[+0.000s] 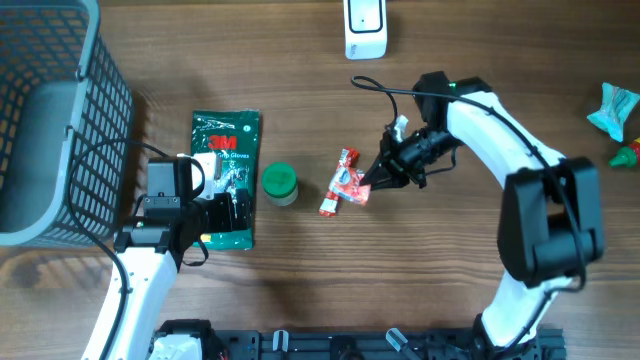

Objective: Scan the item barcode
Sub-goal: 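Carry the packet up to the white scanner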

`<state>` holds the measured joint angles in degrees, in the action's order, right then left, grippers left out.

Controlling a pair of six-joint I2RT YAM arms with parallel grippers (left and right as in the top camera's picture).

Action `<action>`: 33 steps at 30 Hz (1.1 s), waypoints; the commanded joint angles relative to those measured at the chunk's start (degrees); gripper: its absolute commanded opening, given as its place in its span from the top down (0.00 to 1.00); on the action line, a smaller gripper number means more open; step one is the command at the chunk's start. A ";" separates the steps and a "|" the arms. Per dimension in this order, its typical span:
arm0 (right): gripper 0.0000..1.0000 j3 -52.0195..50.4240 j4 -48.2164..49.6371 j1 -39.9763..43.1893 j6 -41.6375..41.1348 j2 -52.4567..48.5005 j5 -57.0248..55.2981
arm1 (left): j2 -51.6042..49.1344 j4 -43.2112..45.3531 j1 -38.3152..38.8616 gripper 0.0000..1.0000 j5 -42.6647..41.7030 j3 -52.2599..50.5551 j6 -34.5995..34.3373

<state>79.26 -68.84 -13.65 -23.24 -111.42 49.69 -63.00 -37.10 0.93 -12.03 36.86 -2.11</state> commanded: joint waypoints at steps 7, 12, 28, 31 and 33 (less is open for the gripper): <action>0.96 0.22 -2.89 0.33 -5.27 33.05 -23.96 | -0.11 0.17 -0.46 0.00 0.09 -0.02 -0.50; 0.96 0.20 1.53 0.33 -8.85 45.05 -44.54 | -0.11 0.17 -0.46 0.00 0.09 -0.02 -0.52; 0.96 -3.13 33.92 0.33 8.66 23.21 -42.84 | -0.13 0.17 -0.46 0.00 0.09 -0.02 -0.52; 0.96 -3.13 44.68 0.33 8.68 16.94 -42.86 | -0.11 0.17 -0.46 0.00 0.09 -0.02 -0.52; 0.96 -3.13 48.30 0.33 8.70 15.17 -42.88 | -0.13 0.17 -0.46 0.00 0.09 -0.02 -0.52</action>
<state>76.12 -24.16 -13.50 -16.16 -93.56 5.93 -63.00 -37.12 0.93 -12.03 36.86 -2.11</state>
